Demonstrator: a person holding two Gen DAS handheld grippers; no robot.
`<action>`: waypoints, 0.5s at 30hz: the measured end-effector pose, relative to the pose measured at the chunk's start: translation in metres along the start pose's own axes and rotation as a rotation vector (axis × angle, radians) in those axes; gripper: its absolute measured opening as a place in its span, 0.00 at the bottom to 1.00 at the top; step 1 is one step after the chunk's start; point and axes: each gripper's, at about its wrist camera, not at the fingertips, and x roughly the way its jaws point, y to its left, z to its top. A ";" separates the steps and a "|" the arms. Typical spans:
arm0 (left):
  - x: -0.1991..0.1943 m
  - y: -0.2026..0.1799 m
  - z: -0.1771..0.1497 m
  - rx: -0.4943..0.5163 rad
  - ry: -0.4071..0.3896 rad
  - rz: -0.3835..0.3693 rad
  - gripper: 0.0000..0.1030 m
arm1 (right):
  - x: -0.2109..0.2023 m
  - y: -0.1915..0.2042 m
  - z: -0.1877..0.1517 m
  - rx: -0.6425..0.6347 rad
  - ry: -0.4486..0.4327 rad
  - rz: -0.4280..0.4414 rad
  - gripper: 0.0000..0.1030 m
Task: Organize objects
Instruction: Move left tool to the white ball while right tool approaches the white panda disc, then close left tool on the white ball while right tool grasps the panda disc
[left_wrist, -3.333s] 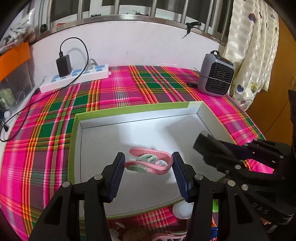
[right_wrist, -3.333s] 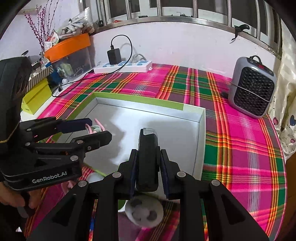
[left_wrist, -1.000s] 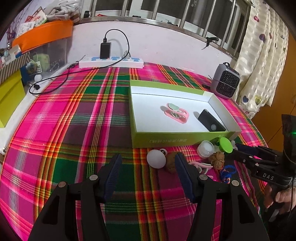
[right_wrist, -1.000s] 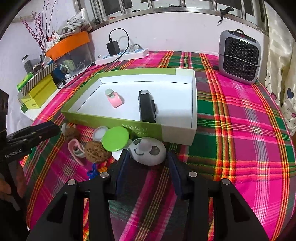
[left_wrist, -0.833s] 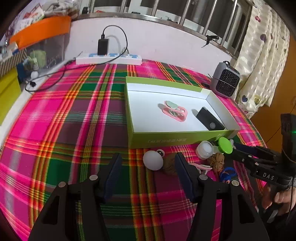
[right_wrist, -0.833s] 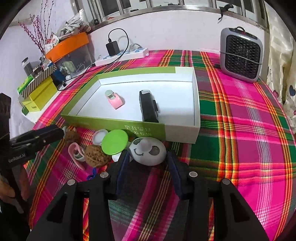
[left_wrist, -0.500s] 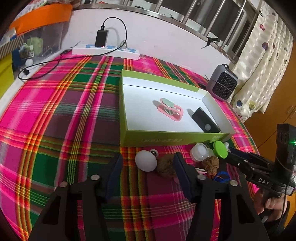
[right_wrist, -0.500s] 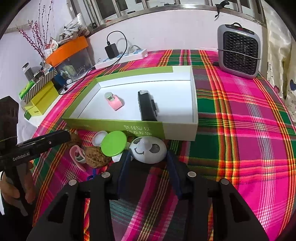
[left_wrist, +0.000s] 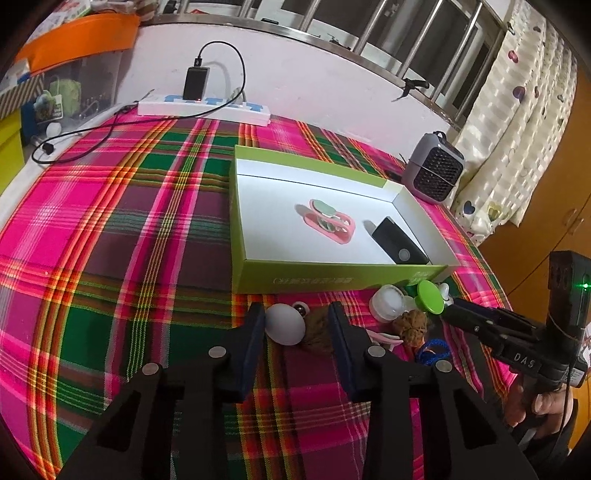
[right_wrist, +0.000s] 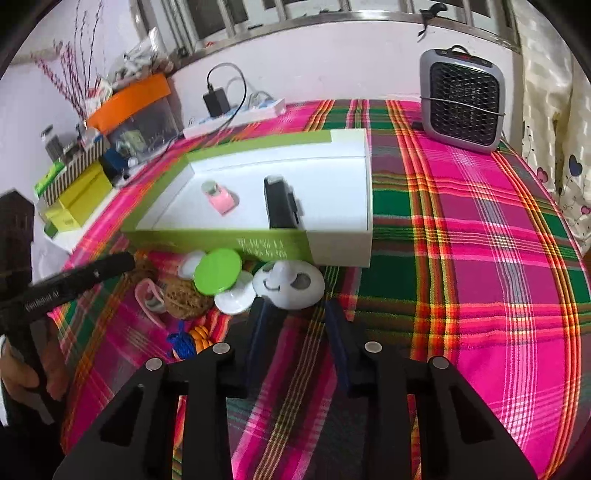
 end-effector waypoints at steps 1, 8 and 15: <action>0.000 0.001 0.000 -0.005 -0.001 -0.001 0.28 | -0.002 -0.002 0.001 0.013 -0.012 0.014 0.35; 0.002 0.009 0.001 -0.055 0.000 -0.028 0.27 | 0.002 -0.006 0.012 0.079 -0.027 0.041 0.45; 0.008 0.014 0.004 -0.097 0.010 -0.049 0.29 | 0.016 -0.014 0.015 0.144 0.008 0.053 0.44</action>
